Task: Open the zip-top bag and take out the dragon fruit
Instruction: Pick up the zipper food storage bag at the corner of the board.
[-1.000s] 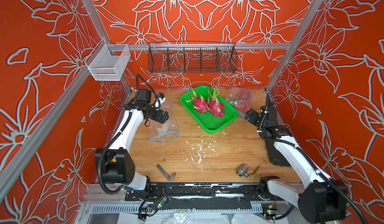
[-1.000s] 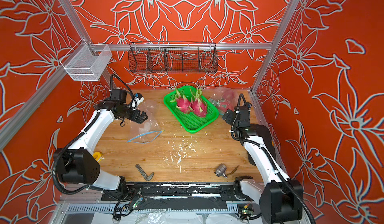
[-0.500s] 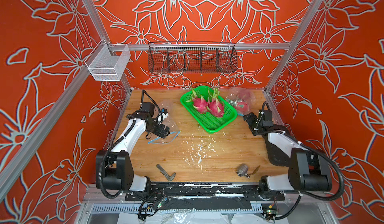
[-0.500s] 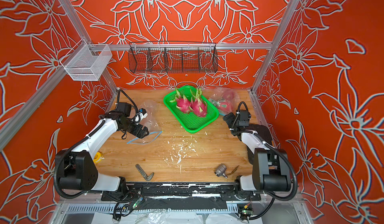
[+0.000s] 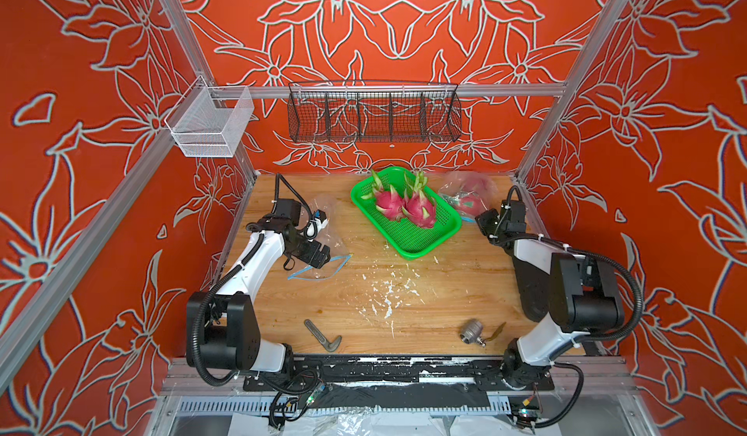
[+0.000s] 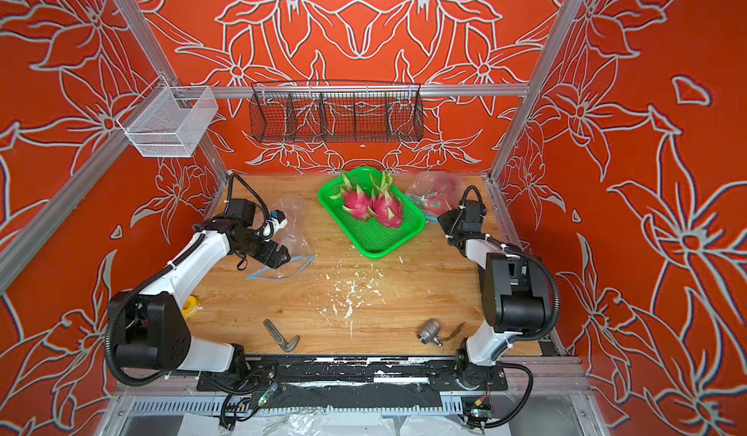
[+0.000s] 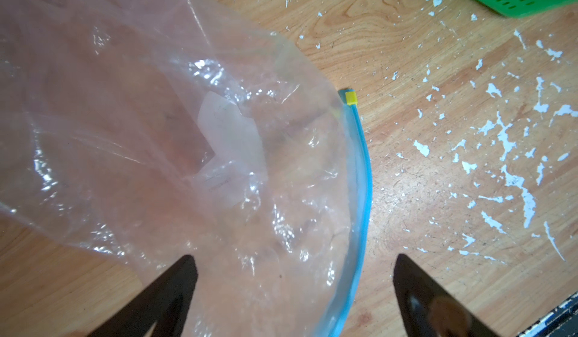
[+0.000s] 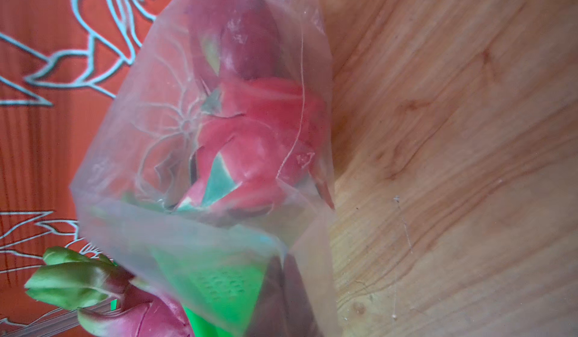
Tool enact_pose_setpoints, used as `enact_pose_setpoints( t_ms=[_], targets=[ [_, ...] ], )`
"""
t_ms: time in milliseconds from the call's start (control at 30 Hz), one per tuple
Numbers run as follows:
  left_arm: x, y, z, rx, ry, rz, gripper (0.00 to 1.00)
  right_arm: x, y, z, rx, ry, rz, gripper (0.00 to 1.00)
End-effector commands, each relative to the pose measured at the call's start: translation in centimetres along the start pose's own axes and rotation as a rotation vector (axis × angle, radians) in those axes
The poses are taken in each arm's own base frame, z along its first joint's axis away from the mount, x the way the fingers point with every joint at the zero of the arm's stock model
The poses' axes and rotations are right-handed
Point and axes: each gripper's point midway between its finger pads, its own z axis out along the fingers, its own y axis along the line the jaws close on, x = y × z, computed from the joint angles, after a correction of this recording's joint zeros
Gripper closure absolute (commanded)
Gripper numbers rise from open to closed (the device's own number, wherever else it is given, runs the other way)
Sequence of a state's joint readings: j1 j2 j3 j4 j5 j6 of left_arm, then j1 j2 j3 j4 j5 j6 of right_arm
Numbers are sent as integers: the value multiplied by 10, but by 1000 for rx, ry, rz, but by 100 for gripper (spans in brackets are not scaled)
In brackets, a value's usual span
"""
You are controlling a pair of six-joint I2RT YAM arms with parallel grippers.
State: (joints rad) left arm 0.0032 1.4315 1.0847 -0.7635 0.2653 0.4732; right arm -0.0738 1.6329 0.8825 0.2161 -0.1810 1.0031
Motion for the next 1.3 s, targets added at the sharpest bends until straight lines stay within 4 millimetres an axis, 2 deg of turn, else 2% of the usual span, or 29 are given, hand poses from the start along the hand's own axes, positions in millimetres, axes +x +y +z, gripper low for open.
enact_pose_setpoints(
  t_ms=[0,167,333,467,600,733,1000,1100,1267],
  targets=[
    [-7,-3,-2,18,-14,12,3,-40,39,-31,-61,-140,-76,100],
    [-4,-3,-1,12,-17,14,3,-68,73,-73,-82,-243,-182,100],
    [-5,-3,-2,6,-31,19,2,-86,105,-117,-134,-325,-255,100],
    [-7,-3,-7,-2,-55,23,3,-92,123,-149,-173,-367,-290,100],
    [-12,-8,-14,9,-93,32,3,-86,143,-183,-244,-382,-319,100],
    [-19,-18,-28,43,-141,50,3,-63,169,-221,-317,-379,-391,100],
    [-29,-40,-59,103,-234,80,3,-2,223,-298,-517,-342,-527,100],
    [-28,-46,-67,108,-264,99,3,25,245,-316,-639,-257,-552,100],
    [-28,-60,-84,131,-337,133,3,79,283,-333,-789,-67,-639,100]
  ],
)
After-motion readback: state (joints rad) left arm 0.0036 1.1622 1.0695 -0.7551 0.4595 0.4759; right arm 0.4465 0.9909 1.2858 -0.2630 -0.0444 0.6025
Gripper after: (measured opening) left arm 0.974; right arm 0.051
